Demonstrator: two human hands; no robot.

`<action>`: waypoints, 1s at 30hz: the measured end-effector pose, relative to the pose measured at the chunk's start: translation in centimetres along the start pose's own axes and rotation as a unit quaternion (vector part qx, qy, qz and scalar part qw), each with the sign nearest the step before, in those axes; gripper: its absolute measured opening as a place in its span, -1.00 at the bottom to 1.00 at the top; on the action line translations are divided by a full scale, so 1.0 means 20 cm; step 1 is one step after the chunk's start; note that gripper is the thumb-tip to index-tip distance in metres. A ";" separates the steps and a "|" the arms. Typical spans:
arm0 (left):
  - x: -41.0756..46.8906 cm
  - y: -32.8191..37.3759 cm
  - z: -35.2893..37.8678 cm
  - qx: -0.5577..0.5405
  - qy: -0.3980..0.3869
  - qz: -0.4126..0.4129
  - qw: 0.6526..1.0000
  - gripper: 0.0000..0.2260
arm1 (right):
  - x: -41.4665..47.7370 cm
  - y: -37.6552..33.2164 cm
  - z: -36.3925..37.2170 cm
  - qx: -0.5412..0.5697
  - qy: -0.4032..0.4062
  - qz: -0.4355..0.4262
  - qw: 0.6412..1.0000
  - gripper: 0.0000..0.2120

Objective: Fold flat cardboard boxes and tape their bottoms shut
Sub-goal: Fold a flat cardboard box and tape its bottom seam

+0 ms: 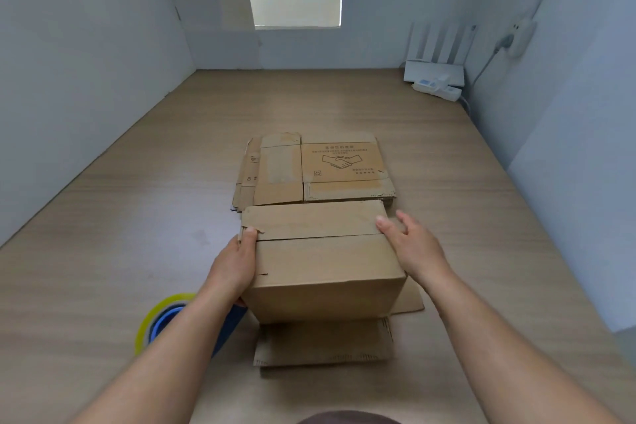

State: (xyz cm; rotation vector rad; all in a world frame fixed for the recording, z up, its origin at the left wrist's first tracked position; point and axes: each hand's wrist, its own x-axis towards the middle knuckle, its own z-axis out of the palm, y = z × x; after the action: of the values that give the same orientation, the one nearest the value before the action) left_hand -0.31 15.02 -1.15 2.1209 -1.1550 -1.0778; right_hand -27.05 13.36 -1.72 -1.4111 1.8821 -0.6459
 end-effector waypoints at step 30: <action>-0.06 -0.60 -0.07 0.367 0.053 -0.054 0.927 -0.43 | -0.13 -0.09 0.07 -0.229 0.035 -0.262 0.937 -0.61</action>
State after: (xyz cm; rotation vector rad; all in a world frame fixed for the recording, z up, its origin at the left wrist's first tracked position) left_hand 5.97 22.43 -8.43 2.7863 -1.5733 -0.5954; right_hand -24.43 15.35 -0.73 -2.2618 1.7811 -0.5185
